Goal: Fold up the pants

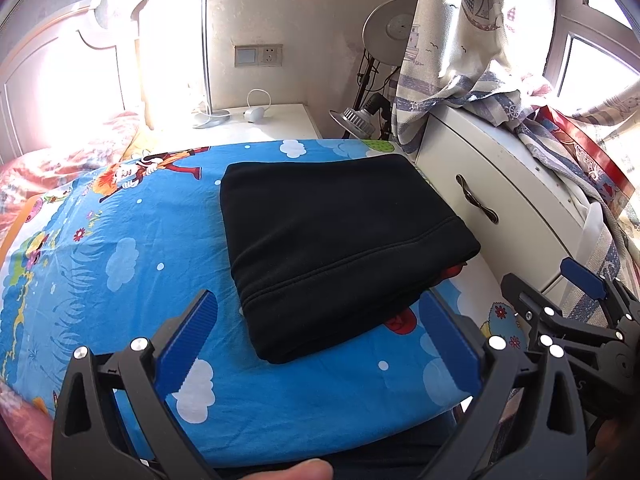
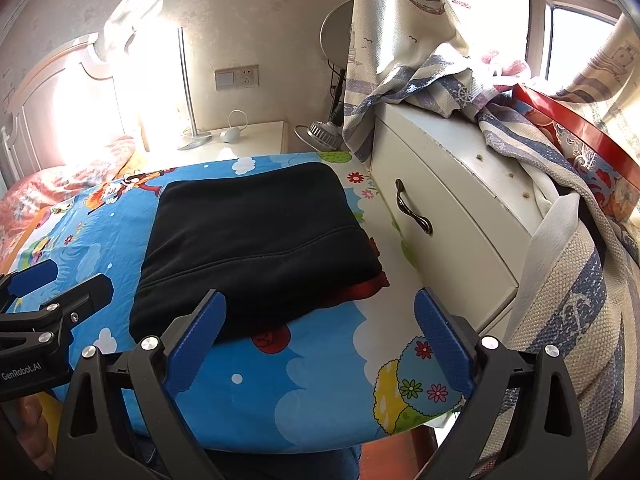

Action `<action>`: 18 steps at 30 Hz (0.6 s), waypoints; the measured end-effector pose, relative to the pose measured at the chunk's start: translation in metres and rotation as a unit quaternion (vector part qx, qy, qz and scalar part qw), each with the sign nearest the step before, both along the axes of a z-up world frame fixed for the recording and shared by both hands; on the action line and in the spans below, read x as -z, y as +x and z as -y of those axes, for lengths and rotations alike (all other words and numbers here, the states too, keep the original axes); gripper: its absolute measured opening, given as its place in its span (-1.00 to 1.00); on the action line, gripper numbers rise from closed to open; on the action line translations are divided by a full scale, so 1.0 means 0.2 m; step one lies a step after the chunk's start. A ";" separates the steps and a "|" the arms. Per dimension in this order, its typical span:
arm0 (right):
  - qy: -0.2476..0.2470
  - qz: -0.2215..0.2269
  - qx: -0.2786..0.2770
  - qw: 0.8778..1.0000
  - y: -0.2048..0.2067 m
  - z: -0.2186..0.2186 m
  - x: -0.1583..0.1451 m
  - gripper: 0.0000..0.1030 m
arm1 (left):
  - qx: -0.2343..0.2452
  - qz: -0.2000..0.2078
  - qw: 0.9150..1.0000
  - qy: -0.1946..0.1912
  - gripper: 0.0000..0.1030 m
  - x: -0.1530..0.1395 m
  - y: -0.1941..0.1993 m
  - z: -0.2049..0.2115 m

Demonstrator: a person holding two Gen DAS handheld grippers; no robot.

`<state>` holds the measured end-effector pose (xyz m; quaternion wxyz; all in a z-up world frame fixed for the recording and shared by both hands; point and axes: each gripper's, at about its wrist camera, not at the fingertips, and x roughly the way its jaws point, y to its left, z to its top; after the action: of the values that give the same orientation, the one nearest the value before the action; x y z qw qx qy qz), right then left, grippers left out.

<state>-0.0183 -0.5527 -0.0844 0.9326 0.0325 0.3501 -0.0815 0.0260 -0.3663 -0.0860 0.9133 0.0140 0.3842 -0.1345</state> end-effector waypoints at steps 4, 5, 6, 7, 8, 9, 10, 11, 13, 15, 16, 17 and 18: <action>0.000 0.000 -0.001 1.000 0.00 -0.01 0.00 0.78 | 0.000 0.000 1.000 0.000 0.96 0.00 0.00 0.00; 0.000 0.000 0.000 1.000 0.00 -0.01 0.00 0.78 | 0.000 0.000 1.000 0.000 0.96 0.00 0.00 0.00; 0.000 0.000 0.000 1.000 0.00 -0.01 0.00 0.78 | 0.000 0.000 1.000 0.000 0.96 0.00 0.00 0.00; 0.000 0.000 0.000 1.000 0.00 -0.01 0.00 0.78 | 0.000 -0.001 1.000 0.000 0.96 0.00 0.00 0.00; 0.000 0.000 0.000 1.000 0.00 -0.01 0.00 0.78 | 0.000 -0.001 1.000 -0.001 0.96 0.00 0.00 0.00; 0.000 0.000 0.000 1.000 0.00 -0.01 0.00 0.78 | 0.000 -0.001 1.000 0.000 0.96 0.00 0.00 0.00; 0.000 0.000 0.000 1.000 0.00 0.00 0.00 0.78 | 0.000 -0.001 1.000 0.000 0.96 0.00 0.00 0.00; 0.000 0.000 0.000 1.000 0.00 0.00 0.00 0.78 | 0.000 -0.002 1.000 0.000 0.96 0.00 0.00 0.00; 0.001 -0.001 -0.001 1.000 0.00 -0.01 0.01 0.78 | -0.001 -0.002 1.000 -0.001 0.96 0.00 0.00 0.00; 0.001 -0.001 -0.001 1.000 0.00 -0.01 0.01 0.78 | 0.000 -0.003 1.000 -0.001 0.96 0.00 0.00 0.00; 0.001 -0.001 -0.001 1.000 0.00 -0.01 0.01 0.78 | 0.000 -0.002 1.000 -0.001 0.96 0.00 0.00 0.00; 0.001 -0.001 -0.001 1.000 0.00 -0.01 0.02 0.78 | 0.000 -0.002 1.000 -0.001 0.96 0.00 0.00 0.00; 0.001 -0.001 -0.001 1.000 0.00 -0.01 0.02 0.78 | 0.000 -0.002 1.000 -0.001 0.96 0.00 0.00 0.00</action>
<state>-0.0189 -0.5500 -0.0876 0.9324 0.0326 0.3510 -0.0801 0.0253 -0.3672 -0.0869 0.9125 0.0131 0.3861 -0.1346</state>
